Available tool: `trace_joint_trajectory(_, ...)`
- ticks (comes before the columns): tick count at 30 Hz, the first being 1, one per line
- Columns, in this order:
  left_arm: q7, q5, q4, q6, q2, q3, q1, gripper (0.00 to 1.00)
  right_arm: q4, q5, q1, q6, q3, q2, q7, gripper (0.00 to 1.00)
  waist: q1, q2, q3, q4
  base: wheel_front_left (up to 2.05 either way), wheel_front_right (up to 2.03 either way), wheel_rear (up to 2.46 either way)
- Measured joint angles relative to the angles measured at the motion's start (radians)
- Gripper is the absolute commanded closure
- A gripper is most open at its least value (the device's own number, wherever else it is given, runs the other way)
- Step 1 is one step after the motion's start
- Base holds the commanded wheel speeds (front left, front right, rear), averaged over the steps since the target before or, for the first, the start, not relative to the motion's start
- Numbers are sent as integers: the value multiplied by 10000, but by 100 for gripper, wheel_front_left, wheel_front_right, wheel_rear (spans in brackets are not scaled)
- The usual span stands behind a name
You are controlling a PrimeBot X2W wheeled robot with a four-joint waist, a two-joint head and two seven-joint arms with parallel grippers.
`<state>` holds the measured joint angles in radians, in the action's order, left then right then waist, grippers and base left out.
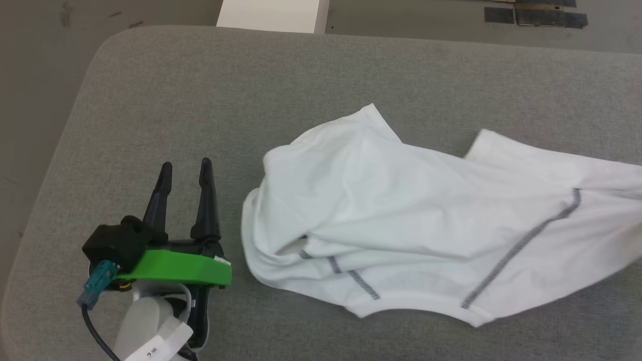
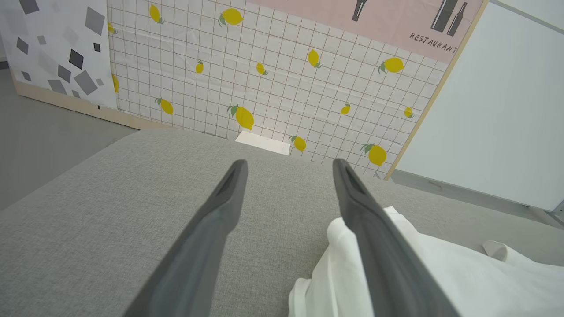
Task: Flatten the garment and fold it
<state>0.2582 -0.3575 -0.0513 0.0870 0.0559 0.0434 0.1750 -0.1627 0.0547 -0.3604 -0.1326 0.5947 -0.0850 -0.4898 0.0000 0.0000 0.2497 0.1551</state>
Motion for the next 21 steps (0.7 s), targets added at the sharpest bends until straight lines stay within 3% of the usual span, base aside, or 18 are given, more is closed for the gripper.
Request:
trace_joint_trajectory(3,0,15,-121,29,-12,27,0,0,-518,198,-93,0,639,-84,192,100,0,0,-60,5,0,0,0)
trace_joint_trajectory(5,-2,15,-219,88,-15,52,-3,0,-782,224,7,4,581,-61,144,0,0,0,-157,2,0,0,0)
trace_joint_trajectory(11,-2,13,-370,100,-27,201,-30,0,169,-201,903,6,-573,119,1152,0,0,0,-513,-93,0,0,0)
trace_joint_trajectory(16,0,104,-207,98,-31,228,-146,0,1524,-1492,1733,6,-3467,10,2807,0,0,0,-759,-280,0,0,0)
trace_joint_trajectory(21,-2,182,75,81,-33,236,-161,0,1691,-2522,1509,2,-6435,-938,3496,0,-1,0,-756,-386,0,0,0)
